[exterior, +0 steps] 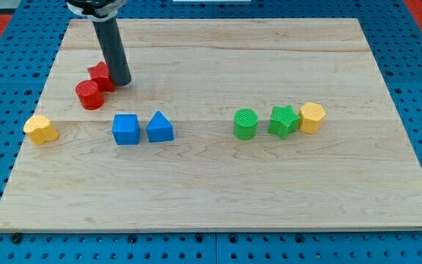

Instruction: Move your arm to the yellow hexagon

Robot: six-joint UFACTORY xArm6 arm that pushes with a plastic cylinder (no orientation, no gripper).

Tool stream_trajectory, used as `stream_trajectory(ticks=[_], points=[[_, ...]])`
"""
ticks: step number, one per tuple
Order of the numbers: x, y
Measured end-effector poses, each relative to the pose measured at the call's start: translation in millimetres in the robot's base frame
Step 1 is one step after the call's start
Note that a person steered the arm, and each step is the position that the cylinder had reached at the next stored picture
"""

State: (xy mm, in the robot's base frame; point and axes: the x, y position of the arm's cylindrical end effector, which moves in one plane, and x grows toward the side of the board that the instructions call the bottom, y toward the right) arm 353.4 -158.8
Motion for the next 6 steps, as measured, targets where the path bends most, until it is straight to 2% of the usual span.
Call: stream_trajectory(ticks=[3,6], points=[[-11.8,2.1],[-18.2,190.5]])
